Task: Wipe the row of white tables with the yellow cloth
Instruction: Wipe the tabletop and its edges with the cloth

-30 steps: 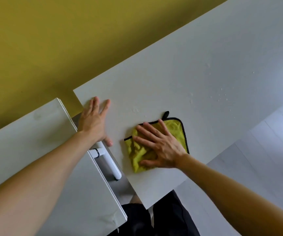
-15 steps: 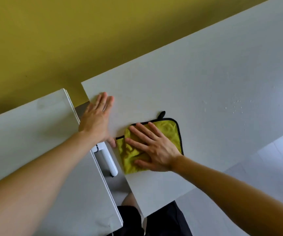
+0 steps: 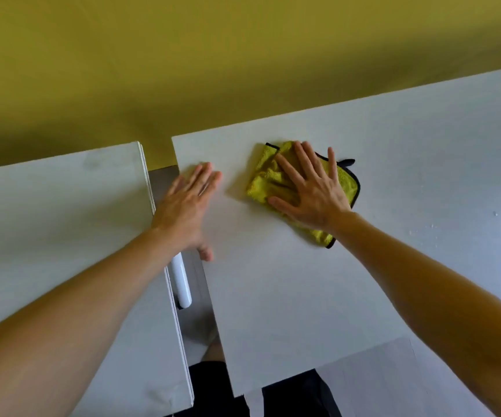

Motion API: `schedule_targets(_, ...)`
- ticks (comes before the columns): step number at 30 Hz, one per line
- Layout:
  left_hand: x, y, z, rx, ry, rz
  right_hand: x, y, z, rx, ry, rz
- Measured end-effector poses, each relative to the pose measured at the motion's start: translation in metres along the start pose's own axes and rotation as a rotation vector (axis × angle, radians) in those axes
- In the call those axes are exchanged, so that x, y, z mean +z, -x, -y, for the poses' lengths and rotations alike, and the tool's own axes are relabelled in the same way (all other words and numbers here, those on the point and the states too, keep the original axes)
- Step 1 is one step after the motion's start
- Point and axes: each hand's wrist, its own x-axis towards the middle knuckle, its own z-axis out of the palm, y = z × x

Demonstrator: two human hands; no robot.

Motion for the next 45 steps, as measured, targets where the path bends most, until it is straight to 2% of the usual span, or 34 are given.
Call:
schedule_targets(3,0.006,0.004,0.009,-0.077,0.001,-0.040,-0.005,-0.018,-0.007,-0.051,0.007,-0.026)
schedule_targets(7,0.033,0.031,0.016,-0.453,0.249,-0.077,0.011,0.002,0.045,0.255,-0.201,-0.101)
schedule_targets(8,0.040,0.036,0.017,-0.517,0.315,-0.043,0.014,0.017,0.067,0.246,-0.227,-0.078)
schedule_targets(9,0.047,0.040,0.019,-0.564,0.355,-0.022,0.017,0.032,0.087,0.133,-0.229,-0.055)
schedule_targets(12,0.061,0.035,0.026,-0.574,0.374,0.019,0.021,0.049,0.104,-0.473,-0.176,-0.016)
schedule_targets(13,0.063,0.033,0.027,-0.567,0.380,0.030,0.022,0.040,0.094,-0.595,-0.146,-0.029)
schedule_targets(14,0.063,0.032,0.027,-0.566,0.389,0.033,0.023,0.024,0.081,-0.637,-0.129,-0.054)
schedule_targets(16,0.060,0.031,0.026,-0.563,0.421,0.050,0.024,-0.014,0.053,-0.488,-0.184,-0.150)
schedule_targets(18,0.059,0.033,0.025,-0.559,0.445,0.049,0.019,-0.051,0.035,-0.096,-0.267,-0.255)
schedule_targets(20,0.061,0.034,0.025,-0.549,0.455,0.033,0.011,-0.078,0.036,0.291,-0.306,-0.280)
schedule_targets(22,0.060,0.034,0.026,-0.531,0.462,0.026,0.009,-0.085,0.044,0.439,-0.341,-0.325)
schedule_targets(24,0.062,0.036,0.027,-0.508,0.460,0.019,0.008,-0.069,0.055,0.328,-0.326,-0.335)
schedule_targets(27,0.061,0.037,0.029,-0.477,0.477,0.008,0.015,-0.028,0.073,-0.047,-0.135,-0.190)
schedule_targets(32,0.063,0.036,0.030,-0.473,0.490,-0.002,0.016,0.002,0.106,-0.098,-0.068,-0.106)
schedule_targets(35,0.065,0.035,0.031,-0.476,0.481,-0.008,0.004,-0.015,0.080,-0.278,-0.042,-0.055)
schedule_targets(36,0.066,0.035,0.031,-0.479,0.480,-0.012,0.001,-0.026,0.067,-0.277,-0.038,-0.062)
schedule_targets(37,0.067,0.035,0.031,-0.481,0.479,-0.014,0.000,-0.039,0.057,-0.194,-0.048,-0.098)
schedule_targets(40,0.067,0.034,0.029,-0.478,0.482,-0.016,0.000,-0.069,0.066,0.332,-0.136,-0.193)
schedule_targets(41,0.067,0.034,0.029,-0.478,0.485,-0.020,0.001,-0.073,0.086,0.429,-0.150,-0.209)
schedule_targets(42,0.067,0.034,0.029,-0.480,0.489,-0.021,0.003,-0.072,0.110,0.433,-0.159,-0.213)
schedule_targets(43,0.067,0.034,0.029,-0.483,0.493,-0.023,0.004,-0.066,0.132,0.325,-0.165,-0.208)
schedule_targets(45,0.068,0.034,0.030,-0.486,0.490,-0.031,0.006,-0.052,0.155,-0.069,-0.169,-0.169)
